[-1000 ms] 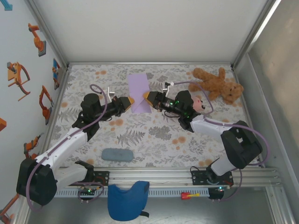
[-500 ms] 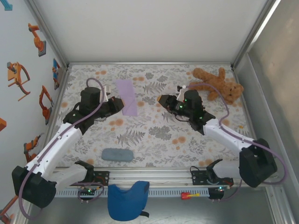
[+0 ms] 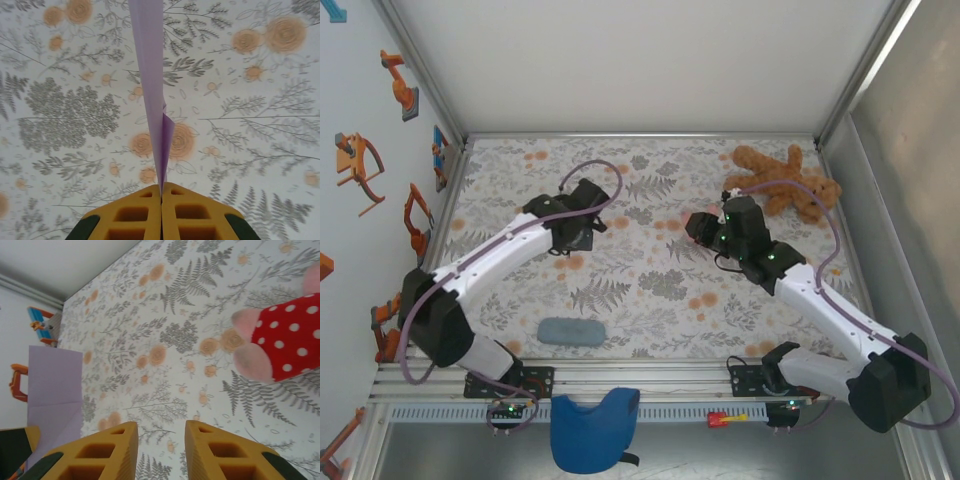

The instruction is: Fold a paper plane with a square sheet of paper (pick it up from the middle)

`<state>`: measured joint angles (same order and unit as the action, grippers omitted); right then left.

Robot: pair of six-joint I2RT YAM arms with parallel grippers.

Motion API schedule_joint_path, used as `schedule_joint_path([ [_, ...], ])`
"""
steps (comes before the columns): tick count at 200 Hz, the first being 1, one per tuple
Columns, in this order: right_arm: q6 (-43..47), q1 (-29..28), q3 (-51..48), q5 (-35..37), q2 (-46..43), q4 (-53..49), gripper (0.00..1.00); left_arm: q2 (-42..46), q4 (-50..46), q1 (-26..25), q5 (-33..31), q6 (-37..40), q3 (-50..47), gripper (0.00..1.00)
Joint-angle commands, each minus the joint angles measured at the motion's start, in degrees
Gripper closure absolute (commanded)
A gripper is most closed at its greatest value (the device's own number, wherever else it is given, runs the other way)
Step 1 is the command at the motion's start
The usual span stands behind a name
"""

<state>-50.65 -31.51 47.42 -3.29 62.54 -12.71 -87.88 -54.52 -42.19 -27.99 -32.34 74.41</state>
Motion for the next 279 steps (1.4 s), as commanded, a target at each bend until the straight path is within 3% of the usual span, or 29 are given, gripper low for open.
schedule_joint_path([
  [1, 1.61, 0.48, 0.48, 6.82, -2.56, -4.81, 0.7, -5.91, -6.63, -2.56, -10.69, 0.12, 3.34, 0.93],
  [33, 0.67, 0.57, -0.72, 12.52, -5.75, -8.35, 0.71, -15.63, -5.34, -5.49, -8.48, -3.69, 6.64, 0.93],
  [62, 0.57, 0.74, -1.62, 15.24, -7.3, -9.88, 0.71, -19.28, 3.98, -6.59, 5.42, -5.76, 6.41, 0.86],
  [95, 1.06, 0.75, -1.46, 14.22, -6.19, -10.66, 0.71, -18.41, 13.88, -5.34, 18.48, -6.88, 3.12, 0.72],
  [117, 1.62, 0.75, -0.96, 12.24, -4.28, -10.24, 0.71, -15.04, 18.12, -3.41, 23.76, -7.39, 0.12, 0.62],
  [138, 2.89, 0.75, 0.26, 7.19, -0.01, -8.33, 0.68, -8.79, 23.4, -0.56, 28.49, -8.79, -4.89, 0.47],
  [161, 3.14, -0.52, 2.65, 1.59, 7.41, -6.37, 0.61, -1.65, 25.34, 2.75, 29.2, -9.89, -10.09, 0.37],
  [192, 3.04, -7.0, 7.57, 1.8, 17.76, -3.44, 0.6, 7.33, 24.55, 8.28, 27.0, -11.18, -17.53, 0.22],
  [231, 2.48, -15.25, 18.19, -0.43, 33.53, 0.2, 0.7, 18.14, 25.1, 17.43, 28.85, -12.55, -27.12, 0.01],
  [279, 0.8, -18.83, 29.73, -4.99, 49.12, 2.84, 0.78, 23.6, 23.7, 23.77, 31.98, -12.45, -31.63, 0.04],
])
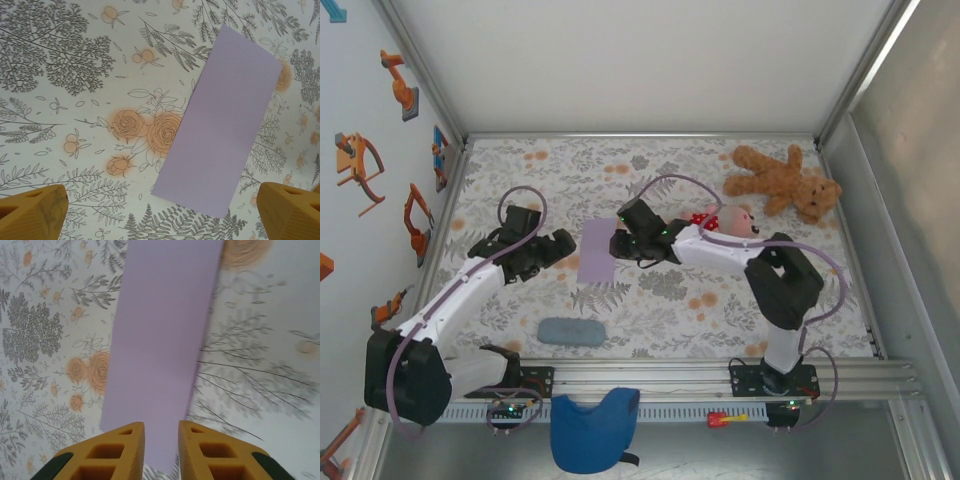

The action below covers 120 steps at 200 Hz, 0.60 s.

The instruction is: Fold a paper plane with a square sheet of paper (pick it up from the middle)

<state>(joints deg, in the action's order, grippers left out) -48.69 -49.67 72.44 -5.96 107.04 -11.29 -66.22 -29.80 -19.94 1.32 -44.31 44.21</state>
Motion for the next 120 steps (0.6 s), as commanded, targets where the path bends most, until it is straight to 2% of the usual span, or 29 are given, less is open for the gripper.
schedule_joint_path([
  [1, -1.2, -0.68, 4.93, -2.36, 4.86, 1.39, 0.78, 1.91, -1.03, 1.55, 2.65, -0.49, -1.46, 0.04],
  [72, -0.48, -0.77, 10.58, -2.92, 13.6, -1.76, 0.8, 0.12, 0.39, 2.73, 6.37, 0.45, -1.93, 0.04],
  [120, 0.37, -0.54, 7.44, -1.89, 14.78, -3.82, 0.8, -1.95, 2.56, 2.72, 10.72, 1.6, -1.89, 0.02],
])
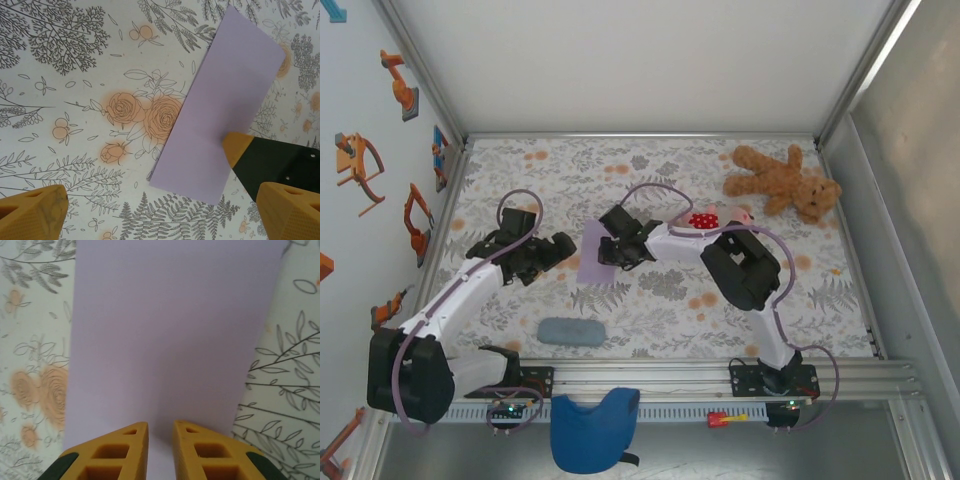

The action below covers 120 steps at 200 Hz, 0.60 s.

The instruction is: Fold a paper plane with a square sheet of paper (pick it up from the middle)

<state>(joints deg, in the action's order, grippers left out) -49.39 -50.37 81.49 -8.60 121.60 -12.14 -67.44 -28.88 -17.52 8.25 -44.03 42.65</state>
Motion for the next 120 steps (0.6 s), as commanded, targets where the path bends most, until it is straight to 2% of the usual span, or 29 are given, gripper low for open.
schedule_joint_path([
  [1, 1.1, 0.13, -1.78, 0.77, 0.17, -2.97, 0.8, -0.74, 1.73, 0.29, 3.97, 1.32, -0.4, 0.02],
  [22, 2.58, 0.45, -5.94, 1.65, -2.19, -3.01, 0.81, -1.55, 3.56, 0.12, 7.14, 0.9, -1.32, 0.0],
  [51, 4.54, 1.04, -12.24, 1.76, -6.55, -2.64, 0.82, -2.75, 7.24, -0.89, 12.45, -1.57, -4.29, 0.07],
  [78, 4.91, 1.65, -18.2, 0.66, -10.71, -0.83, 0.83, -4.27, 9.31, -4.38, 14.27, -3.94, -6.18, 0.2],
  [120, 3.26, 2.29, -23.36, -0.44, -14.15, 1.63, 0.84, -8.54, 11.75, -9.41, 14.31, -6.06, -6.62, 0.49],
])
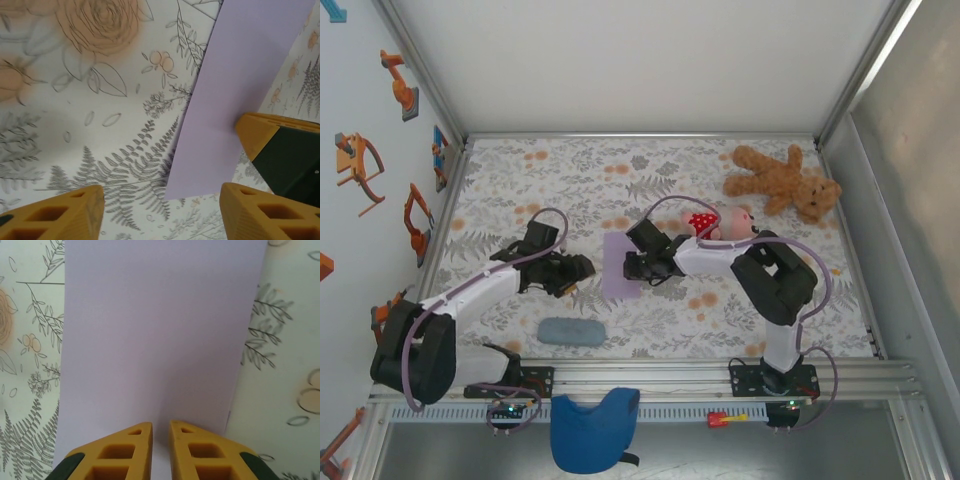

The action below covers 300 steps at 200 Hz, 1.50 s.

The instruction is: Fold a paper plane with a square sheet of paper (pick it up from the middle)

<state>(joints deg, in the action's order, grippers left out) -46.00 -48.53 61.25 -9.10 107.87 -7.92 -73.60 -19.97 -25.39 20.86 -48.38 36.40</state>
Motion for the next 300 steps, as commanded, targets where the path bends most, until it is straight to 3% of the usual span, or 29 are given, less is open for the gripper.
schedule_joint_path([
  [1, -0.18, 0.5, -3.14, 0.06, -0.45, -2.56, 0.84, -2.49, 2.92, -1.57, 1.76, -1.8, -0.33, 0.49],
  [37, -0.92, 0.59, -3.44, -0.32, -0.6, -1.4, 0.84, -7.03, 5.61, -3.87, 3.39, -2.78, 0.73, 0.59],
  [121, -1.41, 0.83, -3.68, -0.58, -0.43, -0.54, 0.85, -11.4, 8.08, -8.06, 6.07, -3.02, 1.34, 0.59],
  [216, -1.72, 0.99, -4.2, -0.23, -0.82, -0.21, 0.86, -14.35, 11.02, -8.01, 10.1, -1.68, 4.37, 0.59],
  [300, -1.99, 1.16, -4.91, -0.12, -1.36, 0.8, 0.86, -18.71, 12.62, -4.62, 11.89, -0.63, 8.12, 0.6],
])
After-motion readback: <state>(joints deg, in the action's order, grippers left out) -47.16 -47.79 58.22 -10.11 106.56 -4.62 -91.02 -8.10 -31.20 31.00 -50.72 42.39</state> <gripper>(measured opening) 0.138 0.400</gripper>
